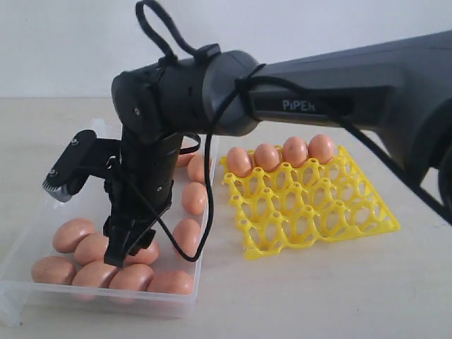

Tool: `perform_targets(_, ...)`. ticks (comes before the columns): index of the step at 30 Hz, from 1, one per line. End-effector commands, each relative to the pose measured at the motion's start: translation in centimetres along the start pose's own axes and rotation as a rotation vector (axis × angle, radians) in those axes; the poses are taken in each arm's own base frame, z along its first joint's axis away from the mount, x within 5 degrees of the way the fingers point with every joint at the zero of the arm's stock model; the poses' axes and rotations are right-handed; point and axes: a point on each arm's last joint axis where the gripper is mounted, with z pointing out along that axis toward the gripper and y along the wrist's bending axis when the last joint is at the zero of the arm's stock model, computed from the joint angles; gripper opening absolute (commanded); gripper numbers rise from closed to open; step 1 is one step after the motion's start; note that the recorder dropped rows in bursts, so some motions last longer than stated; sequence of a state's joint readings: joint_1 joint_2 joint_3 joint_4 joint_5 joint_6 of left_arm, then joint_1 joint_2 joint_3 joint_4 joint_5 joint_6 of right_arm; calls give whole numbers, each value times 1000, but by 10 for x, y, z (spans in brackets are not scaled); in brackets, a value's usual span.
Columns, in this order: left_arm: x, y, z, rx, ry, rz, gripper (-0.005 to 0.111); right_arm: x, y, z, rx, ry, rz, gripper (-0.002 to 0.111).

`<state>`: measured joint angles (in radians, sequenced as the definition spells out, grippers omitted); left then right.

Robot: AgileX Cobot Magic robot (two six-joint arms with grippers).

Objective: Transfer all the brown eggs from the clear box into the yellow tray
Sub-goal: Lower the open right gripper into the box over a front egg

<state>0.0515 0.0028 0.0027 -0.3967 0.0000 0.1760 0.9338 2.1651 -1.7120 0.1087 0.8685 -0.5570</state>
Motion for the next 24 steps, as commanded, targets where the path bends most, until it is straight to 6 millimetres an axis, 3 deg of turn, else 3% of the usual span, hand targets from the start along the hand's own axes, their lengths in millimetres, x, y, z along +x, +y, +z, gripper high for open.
perform_targets(1,-1,0,0,5,-4,1,4,-1,-8,9,83,-2,3,62)
perform_targets(21,-1,0,0,5,-4,1,4,-2,-15,51,151,-57,-87,62)
perform_targets(24,-1,0,0,5,-4,1,4,2,-15,58,146,-23,-101,54)
